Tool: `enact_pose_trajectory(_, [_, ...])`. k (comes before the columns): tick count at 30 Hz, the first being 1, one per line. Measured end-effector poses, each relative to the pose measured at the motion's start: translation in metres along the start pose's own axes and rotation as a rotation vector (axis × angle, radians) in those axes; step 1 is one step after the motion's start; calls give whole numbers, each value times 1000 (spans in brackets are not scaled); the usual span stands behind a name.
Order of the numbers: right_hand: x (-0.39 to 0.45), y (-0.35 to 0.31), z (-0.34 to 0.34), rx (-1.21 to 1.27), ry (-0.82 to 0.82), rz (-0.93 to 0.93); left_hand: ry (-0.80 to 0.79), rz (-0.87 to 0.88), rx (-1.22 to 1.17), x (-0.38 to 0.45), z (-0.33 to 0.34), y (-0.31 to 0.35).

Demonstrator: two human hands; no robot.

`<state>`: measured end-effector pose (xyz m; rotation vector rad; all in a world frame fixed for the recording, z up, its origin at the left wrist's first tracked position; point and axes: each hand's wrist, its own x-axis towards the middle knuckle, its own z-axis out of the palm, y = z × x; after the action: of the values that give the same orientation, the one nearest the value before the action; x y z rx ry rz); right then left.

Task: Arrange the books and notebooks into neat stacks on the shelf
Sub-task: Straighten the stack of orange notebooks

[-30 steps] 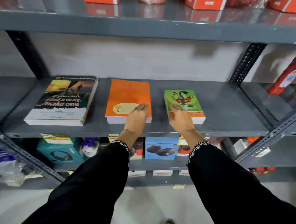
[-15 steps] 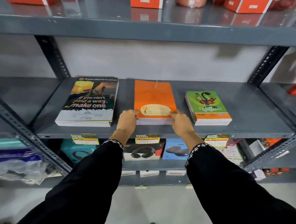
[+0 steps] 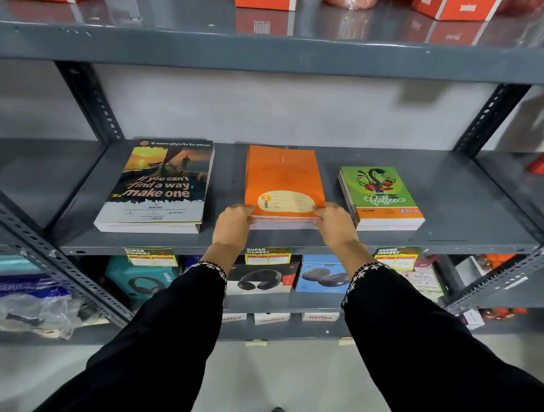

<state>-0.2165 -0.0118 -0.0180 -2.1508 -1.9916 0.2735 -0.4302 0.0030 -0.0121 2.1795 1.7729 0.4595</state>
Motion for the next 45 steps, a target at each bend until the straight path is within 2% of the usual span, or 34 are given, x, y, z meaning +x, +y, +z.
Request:
enact_pose_trajectory(14, [-3, -4, -11, -171, -43, -63, -46, 5, 206, -3, -4, 5])
enact_pose_trajectory(18, [-2, -2, -6, -24, -20, -17, -40, 2, 215, -4, -4, 5])
enact_pose_trajectory(23, [-2, -4, -5, 299, 43, 160, 6, -30, 115, -8, -2, 5])
enact_pose_trajectory(26, [0, -5, -7, 379, 38, 257, 18, -46, 81, -10, -2, 5])
enact_pose_trajectory(45, [1, -5, -14, 149, -21, 165, 13, -61, 98, -9, -3, 6])
